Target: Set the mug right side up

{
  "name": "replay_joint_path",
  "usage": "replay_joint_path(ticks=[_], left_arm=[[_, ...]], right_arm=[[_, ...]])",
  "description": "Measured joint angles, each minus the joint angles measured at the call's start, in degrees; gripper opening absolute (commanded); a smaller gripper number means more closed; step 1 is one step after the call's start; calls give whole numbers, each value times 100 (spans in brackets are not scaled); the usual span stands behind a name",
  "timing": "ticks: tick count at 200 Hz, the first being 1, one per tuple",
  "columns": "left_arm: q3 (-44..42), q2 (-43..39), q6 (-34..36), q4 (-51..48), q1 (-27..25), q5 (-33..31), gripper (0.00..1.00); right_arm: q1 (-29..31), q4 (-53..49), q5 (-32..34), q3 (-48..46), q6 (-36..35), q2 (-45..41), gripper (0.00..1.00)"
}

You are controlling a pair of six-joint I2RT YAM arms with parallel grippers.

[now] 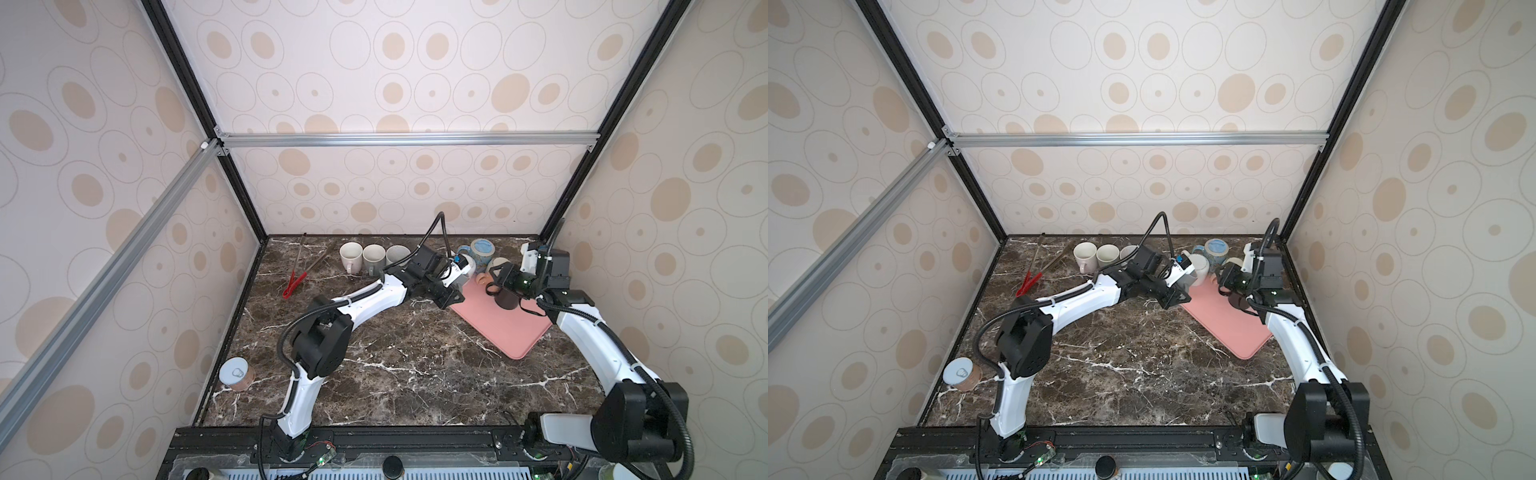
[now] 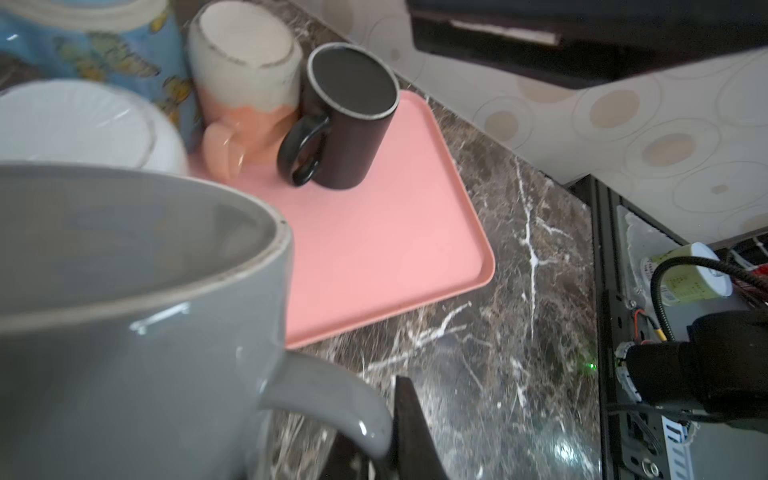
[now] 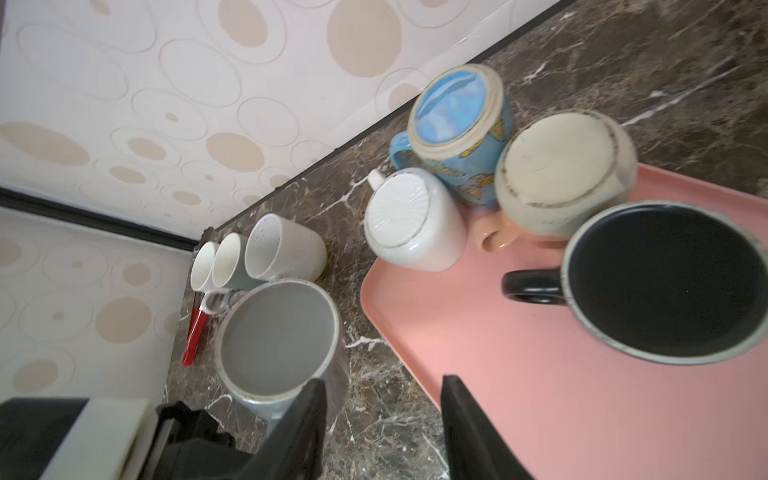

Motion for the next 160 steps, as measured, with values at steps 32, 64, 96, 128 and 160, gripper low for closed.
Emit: replay_joint_path(ticks=[32, 64, 96, 128, 160], left_arm=[[863, 1244, -341, 994, -212, 422, 0], [1290, 2033, -568, 1703, -328, 748, 0], [1399, 2210, -739, 2120, -332, 981, 0], [1091, 2203, -857, 2686, -321, 1115, 0], [101, 1845, -951, 3600, -293, 1174, 6]], right_arm=[[-221, -214, -160, 219, -125, 352, 48], [-302, -254, -177, 229, -240, 632, 48], [-341, -179, -245, 354, -293, 938, 48], [-337, -33, -417, 485, -293, 1300, 47], [-260, -81, -505, 662, -424, 1711, 47]])
